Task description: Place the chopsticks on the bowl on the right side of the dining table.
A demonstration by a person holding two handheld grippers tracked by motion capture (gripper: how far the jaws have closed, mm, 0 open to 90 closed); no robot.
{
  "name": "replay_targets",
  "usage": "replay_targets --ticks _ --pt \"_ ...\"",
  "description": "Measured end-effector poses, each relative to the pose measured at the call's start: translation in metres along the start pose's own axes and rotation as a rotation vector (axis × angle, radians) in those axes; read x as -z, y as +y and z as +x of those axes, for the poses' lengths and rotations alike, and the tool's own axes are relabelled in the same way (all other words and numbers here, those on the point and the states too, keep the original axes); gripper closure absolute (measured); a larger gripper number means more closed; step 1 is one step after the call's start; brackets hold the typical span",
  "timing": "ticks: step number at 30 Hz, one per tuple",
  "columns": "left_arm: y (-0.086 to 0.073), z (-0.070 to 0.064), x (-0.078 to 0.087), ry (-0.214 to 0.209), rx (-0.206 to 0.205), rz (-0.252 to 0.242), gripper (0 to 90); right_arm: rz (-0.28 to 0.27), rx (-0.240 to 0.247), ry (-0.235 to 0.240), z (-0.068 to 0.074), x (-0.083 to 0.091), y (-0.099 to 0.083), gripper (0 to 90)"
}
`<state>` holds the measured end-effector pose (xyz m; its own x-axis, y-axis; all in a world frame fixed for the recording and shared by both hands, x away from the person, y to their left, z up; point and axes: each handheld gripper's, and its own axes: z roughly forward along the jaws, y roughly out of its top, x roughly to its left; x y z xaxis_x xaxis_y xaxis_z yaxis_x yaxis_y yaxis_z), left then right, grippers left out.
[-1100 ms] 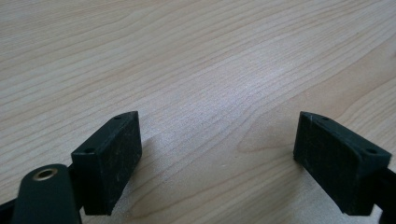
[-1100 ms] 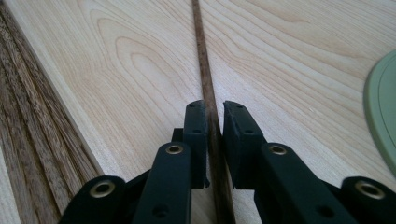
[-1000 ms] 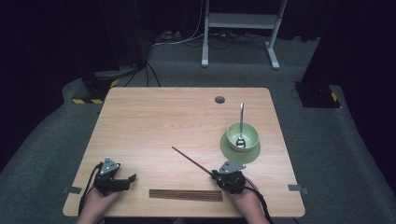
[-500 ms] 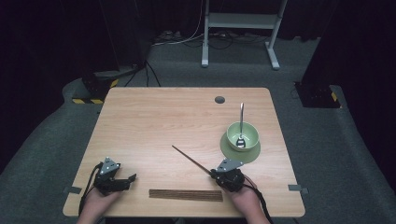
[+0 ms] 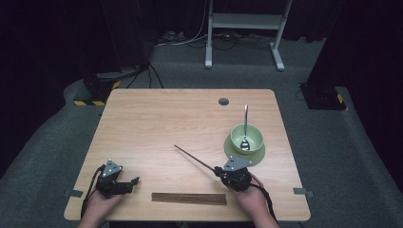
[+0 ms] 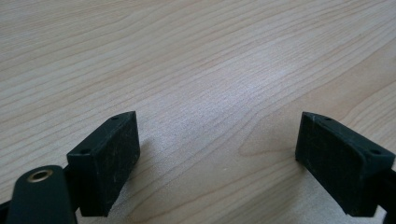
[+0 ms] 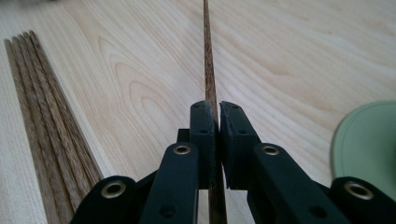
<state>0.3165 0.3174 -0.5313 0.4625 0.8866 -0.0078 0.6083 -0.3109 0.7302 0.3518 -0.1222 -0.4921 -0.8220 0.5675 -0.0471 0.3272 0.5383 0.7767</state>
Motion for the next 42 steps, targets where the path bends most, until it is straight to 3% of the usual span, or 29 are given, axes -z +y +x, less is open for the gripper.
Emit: replay_targets --ticks 5,6,14,24,42 --pt "0.001 0.001 -0.001 0.005 -0.001 0.007 8.9 -0.014 0.025 -0.014 -0.002 0.007 0.004 84.4" --pt "0.001 0.001 -0.002 0.004 0.003 0.013 7.5 -0.003 0.050 -0.032 -0.003 0.009 0.005 84.4" --pt "0.002 0.001 -0.004 0.022 0.019 0.028 1.6 -0.036 0.010 -0.018 -0.012 0.019 0.006 84.4" --pt "0.002 0.003 -0.003 0.034 0.031 0.013 6.7 -0.057 0.013 -0.060 -0.012 0.035 0.012 84.4" --pt "0.002 0.006 -0.002 0.068 0.059 -0.006 14.8 -0.086 -0.058 -0.153 -0.041 0.063 0.001 84.4"
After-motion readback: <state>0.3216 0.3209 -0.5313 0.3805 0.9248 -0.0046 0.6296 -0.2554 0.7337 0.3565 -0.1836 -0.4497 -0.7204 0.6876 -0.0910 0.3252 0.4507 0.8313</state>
